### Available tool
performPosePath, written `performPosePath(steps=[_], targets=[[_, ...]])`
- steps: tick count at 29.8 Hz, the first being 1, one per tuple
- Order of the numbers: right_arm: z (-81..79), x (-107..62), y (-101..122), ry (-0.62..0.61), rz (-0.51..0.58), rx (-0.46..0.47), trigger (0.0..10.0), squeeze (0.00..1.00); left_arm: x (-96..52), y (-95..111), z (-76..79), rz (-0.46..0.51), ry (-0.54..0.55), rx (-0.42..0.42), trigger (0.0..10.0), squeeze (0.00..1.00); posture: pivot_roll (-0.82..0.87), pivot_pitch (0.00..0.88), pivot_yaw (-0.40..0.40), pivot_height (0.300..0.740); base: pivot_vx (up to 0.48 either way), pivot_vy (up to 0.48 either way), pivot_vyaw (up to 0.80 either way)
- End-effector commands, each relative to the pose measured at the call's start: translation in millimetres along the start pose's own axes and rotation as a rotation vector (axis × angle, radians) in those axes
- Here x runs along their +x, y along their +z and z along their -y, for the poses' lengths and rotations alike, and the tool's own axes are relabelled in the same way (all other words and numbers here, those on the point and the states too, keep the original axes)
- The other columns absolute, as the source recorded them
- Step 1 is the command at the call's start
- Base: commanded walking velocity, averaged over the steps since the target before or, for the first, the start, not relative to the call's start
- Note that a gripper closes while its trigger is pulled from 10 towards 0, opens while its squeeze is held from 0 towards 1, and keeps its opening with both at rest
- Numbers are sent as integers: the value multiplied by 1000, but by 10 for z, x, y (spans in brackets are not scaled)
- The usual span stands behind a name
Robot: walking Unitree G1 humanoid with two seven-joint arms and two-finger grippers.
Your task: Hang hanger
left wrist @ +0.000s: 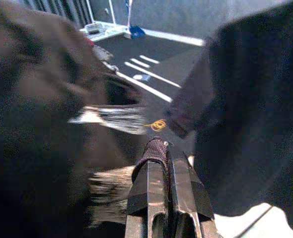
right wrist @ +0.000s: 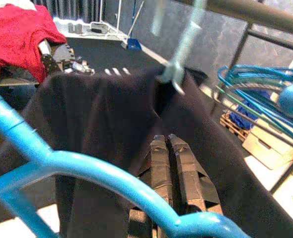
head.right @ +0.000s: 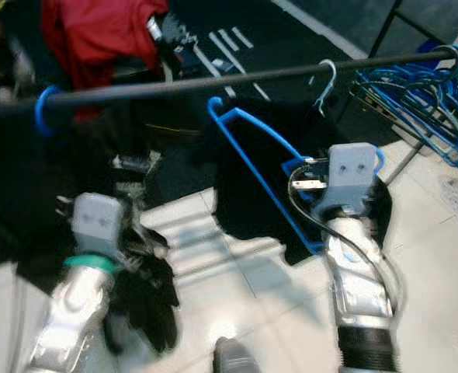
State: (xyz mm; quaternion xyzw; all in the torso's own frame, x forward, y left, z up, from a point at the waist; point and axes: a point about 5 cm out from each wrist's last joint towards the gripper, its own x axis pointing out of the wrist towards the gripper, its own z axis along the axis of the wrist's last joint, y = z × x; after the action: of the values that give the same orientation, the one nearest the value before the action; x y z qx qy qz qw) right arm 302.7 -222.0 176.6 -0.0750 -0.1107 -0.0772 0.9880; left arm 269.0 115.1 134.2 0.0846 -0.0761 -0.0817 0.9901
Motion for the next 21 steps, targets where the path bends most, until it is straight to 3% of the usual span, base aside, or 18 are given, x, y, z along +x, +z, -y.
performPosePath(steps=[1, 8, 11, 14, 16, 19, 21], targets=[[-56, -40, -49, 4, -16, 4, 10000, 0, -64, -37, -37, -5, -21, 20, 10000, 0, -184, 58, 34, 740, 0, 0, 0], [-81, -46, 10, -8, 13, -4, 10000, 0, -116, -77, -59, -14, -63, 49, 10000, 0, -186, 58, 42, 740, 0, 0, 0], [-166, -81, 21, 48, 2, -4, 10000, 0, -119, -88, -72, -19, -64, 56, 10000, 0, -184, 61, 42, 740, 0, 0, 0], [-166, -98, -24, 39, -38, -77, 10000, 0, -119, -88, -74, -19, -66, 57, 10000, 0, -185, 63, 43, 740, 0, 0, 0], [-136, -91, -5, 13, -32, -76, 10000, 0, -120, -88, -71, -19, -67, 58, 10000, 0, -186, 64, 43, 740, 0, 0, 0], [-43, -13, 70, -48, -35, -53, 10000, 0, -122, -90, -64, -19, -70, 57, 10000, 0, -191, 66, 45, 740, 0, 0, 0], [44, 138, 164, -75, -39, 3, 10000, 0, -121, -81, -51, -15, -75, 53, 10000, 0, -191, 66, 46, 740, 0, 0, 0]])
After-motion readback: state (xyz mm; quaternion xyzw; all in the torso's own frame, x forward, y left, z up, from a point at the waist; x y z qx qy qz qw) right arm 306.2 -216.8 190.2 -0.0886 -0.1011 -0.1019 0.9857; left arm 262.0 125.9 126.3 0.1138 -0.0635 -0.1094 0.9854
